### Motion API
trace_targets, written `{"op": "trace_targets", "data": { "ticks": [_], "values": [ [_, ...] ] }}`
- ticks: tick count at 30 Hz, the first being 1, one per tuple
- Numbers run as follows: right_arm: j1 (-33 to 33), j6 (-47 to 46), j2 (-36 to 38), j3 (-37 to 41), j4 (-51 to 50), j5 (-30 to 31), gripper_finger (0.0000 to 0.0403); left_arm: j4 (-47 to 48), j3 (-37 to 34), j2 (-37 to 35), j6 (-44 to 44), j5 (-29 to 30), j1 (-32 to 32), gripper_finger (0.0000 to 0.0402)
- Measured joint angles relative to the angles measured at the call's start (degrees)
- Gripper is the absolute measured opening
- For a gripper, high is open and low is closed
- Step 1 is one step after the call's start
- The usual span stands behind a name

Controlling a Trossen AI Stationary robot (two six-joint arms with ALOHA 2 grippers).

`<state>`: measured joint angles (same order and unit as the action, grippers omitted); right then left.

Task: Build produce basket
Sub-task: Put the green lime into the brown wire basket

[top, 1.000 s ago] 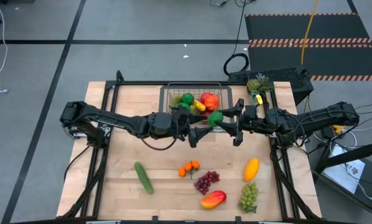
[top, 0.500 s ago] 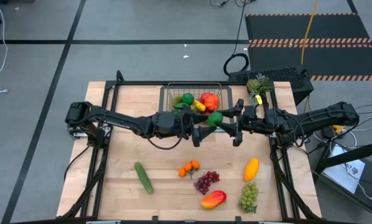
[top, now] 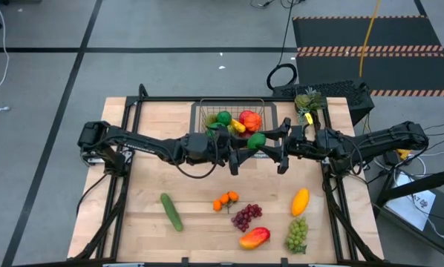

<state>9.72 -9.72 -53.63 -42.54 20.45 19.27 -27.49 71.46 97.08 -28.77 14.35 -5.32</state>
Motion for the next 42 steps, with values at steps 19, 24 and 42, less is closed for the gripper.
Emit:
{"op": "trace_targets", "data": {
  "ticks": [19, 24, 42],
  "values": [
    [0.04, -2.06, 1.56, 0.02, 7.96, -2.22, 0.0348, 0.47, -0.02, 0.00, -0.06, 0.27, 0.11, 0.0198],
    [0.04, -3.51, 6.21, 0.02, 7.75, -1.01, 0.0384, 0.61, -0.04, -0.37, -1.46, 0.20, 0.57, 0.0199],
    [0.00, -3.28, 14.73, -0.02, -4.69, 11.95, 0.0382, 16.93, -0.02, -9.05, 5.69, -8.04, 16.76, 0.0195]
  ]
}}
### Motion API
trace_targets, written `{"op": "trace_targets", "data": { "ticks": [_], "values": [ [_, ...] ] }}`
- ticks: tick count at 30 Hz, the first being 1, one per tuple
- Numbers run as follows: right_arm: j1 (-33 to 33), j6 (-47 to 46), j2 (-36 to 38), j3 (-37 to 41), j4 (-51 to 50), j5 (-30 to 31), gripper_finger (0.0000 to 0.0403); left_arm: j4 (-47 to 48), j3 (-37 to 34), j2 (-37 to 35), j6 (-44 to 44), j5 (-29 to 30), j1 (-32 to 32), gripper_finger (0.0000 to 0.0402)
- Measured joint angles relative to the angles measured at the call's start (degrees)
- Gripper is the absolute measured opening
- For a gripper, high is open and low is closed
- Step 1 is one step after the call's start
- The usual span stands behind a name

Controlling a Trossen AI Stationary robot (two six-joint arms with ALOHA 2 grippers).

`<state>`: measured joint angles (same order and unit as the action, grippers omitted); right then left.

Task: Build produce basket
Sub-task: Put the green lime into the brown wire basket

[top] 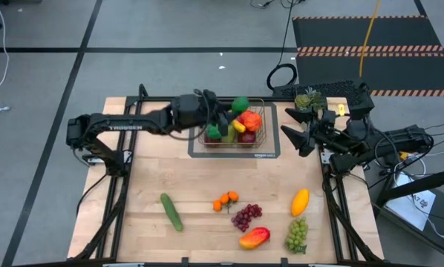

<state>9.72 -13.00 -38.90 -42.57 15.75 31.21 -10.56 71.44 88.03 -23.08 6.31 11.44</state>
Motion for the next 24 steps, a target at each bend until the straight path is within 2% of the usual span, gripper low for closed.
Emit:
{"op": "trace_targets", "data": {
  "ticks": [6, 11, 17, 24],
  "values": [
    [0.01, -1.41, -0.08, 0.00, 0.26, 9.92, 0.0382, 1.60, 0.00, 3.00, 2.39, -10.15, 6.03, 0.0195],
    [0.00, -1.18, -0.08, 0.00, 0.26, 17.01, 0.0382, 1.92, 0.00, 7.14, 6.23, -19.51, 7.56, 0.0195],
    [0.00, -1.49, -0.17, 0.00, 0.27, 21.31, 0.0382, 1.14, 0.00, 11.39, 9.92, -21.25, 6.79, 0.0196],
    [0.00, -2.42, -0.28, 0.02, 0.26, 21.48, 0.0382, 1.44, 0.00, 15.67, 14.87, -21.35, 5.62, 0.0201]
  ]
}}
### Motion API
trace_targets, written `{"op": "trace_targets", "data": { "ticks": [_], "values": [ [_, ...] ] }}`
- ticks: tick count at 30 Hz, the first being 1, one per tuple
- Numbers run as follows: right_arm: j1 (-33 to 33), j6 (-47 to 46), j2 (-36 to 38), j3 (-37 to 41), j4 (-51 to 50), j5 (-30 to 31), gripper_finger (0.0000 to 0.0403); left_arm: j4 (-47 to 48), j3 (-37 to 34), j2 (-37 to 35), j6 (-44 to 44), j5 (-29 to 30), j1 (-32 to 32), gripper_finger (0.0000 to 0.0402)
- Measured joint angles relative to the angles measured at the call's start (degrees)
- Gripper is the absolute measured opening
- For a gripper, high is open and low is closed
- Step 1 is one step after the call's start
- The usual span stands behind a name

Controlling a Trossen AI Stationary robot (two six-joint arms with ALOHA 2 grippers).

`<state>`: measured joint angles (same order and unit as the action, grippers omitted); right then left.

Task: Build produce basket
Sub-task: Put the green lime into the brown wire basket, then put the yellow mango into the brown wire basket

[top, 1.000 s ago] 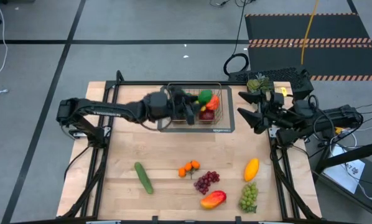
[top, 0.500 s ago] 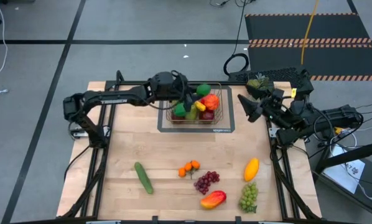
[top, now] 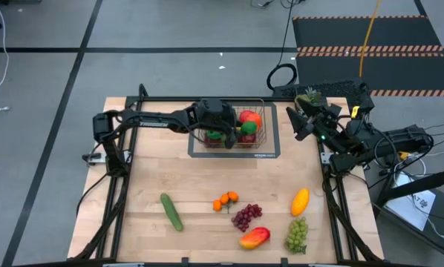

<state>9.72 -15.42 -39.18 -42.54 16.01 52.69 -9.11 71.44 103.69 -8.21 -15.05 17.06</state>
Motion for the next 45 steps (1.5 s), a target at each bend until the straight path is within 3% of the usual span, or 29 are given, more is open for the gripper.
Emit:
{"op": "trace_targets", "data": {
  "ticks": [8, 13, 16, 21, 27, 36, 40, 45],
  "values": [
    [0.22, -5.11, -0.17, 0.00, 0.00, -0.68, 0.0382, -0.26, 0.00, 1.76, -0.39, 0.27, -0.47, 0.0277],
    [0.42, -7.27, -1.49, 0.00, -0.04, -4.93, 0.0382, 0.10, 0.00, 1.19, -1.71, 1.16, -0.30, 0.0331],
    [0.52, -12.28, -2.33, 0.04, -0.04, -8.06, 0.0382, 0.42, 0.00, -1.21, -4.83, 1.31, -0.20, 0.0340],
    [1.71, -18.45, -2.91, 0.04, -1.19, -14.28, 0.0380, 1.58, 0.00, -6.52, -6.44, 3.27, -0.27, 0.0317],
    [4.55, -23.37, -2.54, 0.04, -7.25, -20.60, 0.0379, 9.65, 0.02, -12.67, -7.79, 6.21, -0.83, 0.0282],
    [9.28, -34.63, -2.19, 0.02, -23.32, -39.79, 0.0379, 17.94, 0.02, -15.76, -20.86, 9.18, -7.47, 0.0254],
    [10.57, -32.50, -2.21, 0.02, -32.37, -48.88, 0.0379, 18.07, 0.02, -15.89, -26.55, 11.31, -14.07, 0.0238],
    [11.82, -19.56, -2.21, 0.02, -40.36, -59.28, 0.0379, 18.39, 0.02, -15.88, -33.29, 24.72, -24.91, 0.0210]
  ]
}}
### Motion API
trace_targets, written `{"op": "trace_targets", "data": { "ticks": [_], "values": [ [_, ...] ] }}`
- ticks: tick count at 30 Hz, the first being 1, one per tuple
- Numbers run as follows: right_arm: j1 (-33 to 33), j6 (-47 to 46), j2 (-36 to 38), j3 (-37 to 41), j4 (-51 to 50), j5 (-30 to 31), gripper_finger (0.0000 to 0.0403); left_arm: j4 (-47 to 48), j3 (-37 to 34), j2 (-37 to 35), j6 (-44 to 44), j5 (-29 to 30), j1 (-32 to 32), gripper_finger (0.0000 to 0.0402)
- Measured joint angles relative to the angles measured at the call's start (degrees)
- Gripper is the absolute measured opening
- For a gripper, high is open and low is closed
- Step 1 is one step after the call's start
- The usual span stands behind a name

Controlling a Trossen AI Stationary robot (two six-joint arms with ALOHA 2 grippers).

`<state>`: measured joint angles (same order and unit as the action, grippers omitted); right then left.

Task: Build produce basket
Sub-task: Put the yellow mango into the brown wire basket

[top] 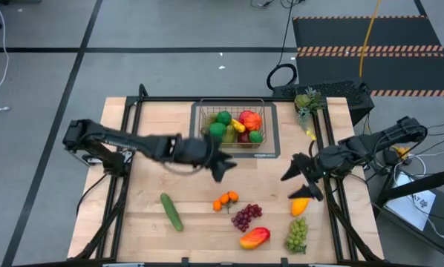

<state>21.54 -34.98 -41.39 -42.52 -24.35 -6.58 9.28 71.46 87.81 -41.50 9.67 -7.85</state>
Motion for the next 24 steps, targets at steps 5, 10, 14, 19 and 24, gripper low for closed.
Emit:
{"op": "trace_targets", "data": {
  "ticks": [5, 10, 14, 19, 24],
  "values": [
    [1.47, 12.32, -0.22, -0.02, -8.12, -4.19, 0.0379, 0.29, 0.00, 0.80, -3.45, 11.86, -9.06, 0.0180],
    [1.84, 18.56, -2.09, -0.02, -14.87, -4.18, 0.0379, 2.78, 0.02, 1.45, -9.44, 16.05, -15.01, 0.0163],
    [1.84, 24.79, -5.07, -0.04, -19.59, -4.10, 0.0379, 4.06, 0.02, 2.84, -14.85, 17.43, -18.32, 0.0158],
    [1.84, 31.75, -9.65, -0.04, -22.00, -5.48, 0.0379, 4.10, 0.00, 5.28, -19.04, 17.86, -20.44, 0.0159],
    [2.47, 36.43, -14.61, 0.13, -24.79, -9.37, 0.0379, 2.44, 0.00, 6.73, -21.50, 17.44, -21.66, 0.0159]
  ]
}}
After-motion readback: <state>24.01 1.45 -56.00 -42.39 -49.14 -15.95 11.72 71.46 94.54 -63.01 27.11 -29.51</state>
